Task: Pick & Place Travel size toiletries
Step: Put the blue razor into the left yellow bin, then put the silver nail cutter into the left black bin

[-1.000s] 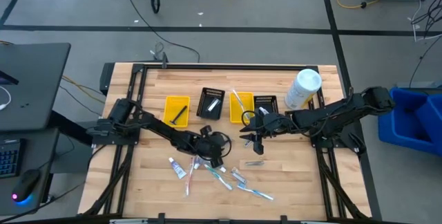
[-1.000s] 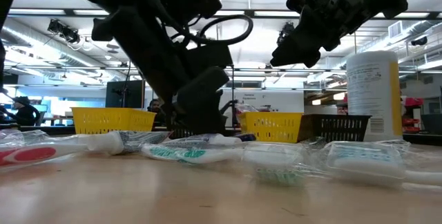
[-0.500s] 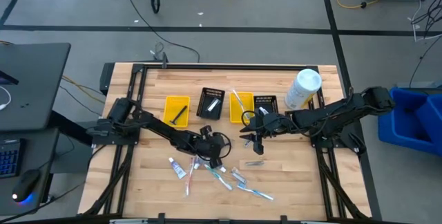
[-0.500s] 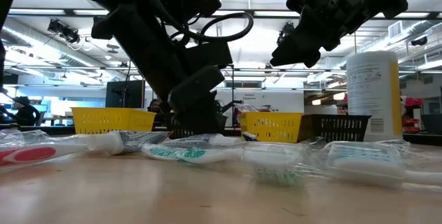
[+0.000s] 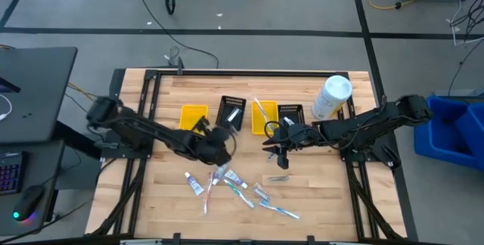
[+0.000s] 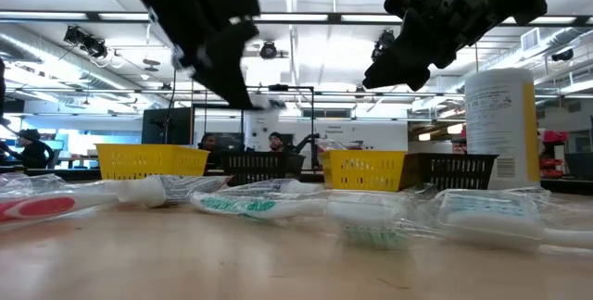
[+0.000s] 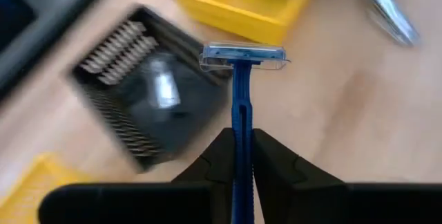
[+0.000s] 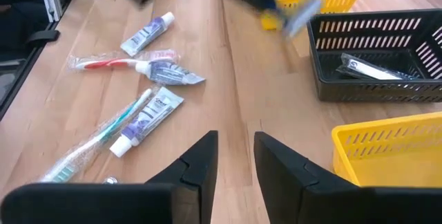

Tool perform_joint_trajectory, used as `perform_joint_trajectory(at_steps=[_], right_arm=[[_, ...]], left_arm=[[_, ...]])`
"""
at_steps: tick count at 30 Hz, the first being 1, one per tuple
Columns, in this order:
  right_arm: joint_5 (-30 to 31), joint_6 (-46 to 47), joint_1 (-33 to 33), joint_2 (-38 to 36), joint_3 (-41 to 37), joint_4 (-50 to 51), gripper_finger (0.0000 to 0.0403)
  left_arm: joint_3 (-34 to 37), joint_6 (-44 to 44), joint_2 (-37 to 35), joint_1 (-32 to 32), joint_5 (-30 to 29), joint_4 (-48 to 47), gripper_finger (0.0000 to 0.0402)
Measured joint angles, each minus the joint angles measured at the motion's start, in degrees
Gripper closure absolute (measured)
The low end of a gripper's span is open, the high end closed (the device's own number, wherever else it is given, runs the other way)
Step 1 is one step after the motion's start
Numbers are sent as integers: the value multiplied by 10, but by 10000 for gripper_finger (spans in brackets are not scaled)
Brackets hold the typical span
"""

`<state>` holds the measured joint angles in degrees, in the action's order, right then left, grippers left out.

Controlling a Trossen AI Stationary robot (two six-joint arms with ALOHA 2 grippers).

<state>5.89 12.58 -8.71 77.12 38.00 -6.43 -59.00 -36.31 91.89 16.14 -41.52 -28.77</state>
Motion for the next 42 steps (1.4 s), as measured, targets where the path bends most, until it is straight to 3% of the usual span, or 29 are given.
perform_joint_trajectory(at_steps=[7, 11, 17, 27, 42], right_arm=[[0, 0, 0, 0, 0, 0, 289], [0, 0, 0, 0, 0, 1, 285], [0, 0, 0, 0, 0, 1, 281], [0, 0, 0, 0, 0, 1, 300], [10, -34, 1, 0, 0, 9, 295]], left_arm=[[0, -175, -77, -12, -93, -177, 354], [13, -280, -83, -29, -91, -248, 357], [96, -363, -83, -66, -55, -216, 352], [199, -300, -82, -108, -24, -35, 343], [203, -235, -82, -135, -3, -11, 285]])
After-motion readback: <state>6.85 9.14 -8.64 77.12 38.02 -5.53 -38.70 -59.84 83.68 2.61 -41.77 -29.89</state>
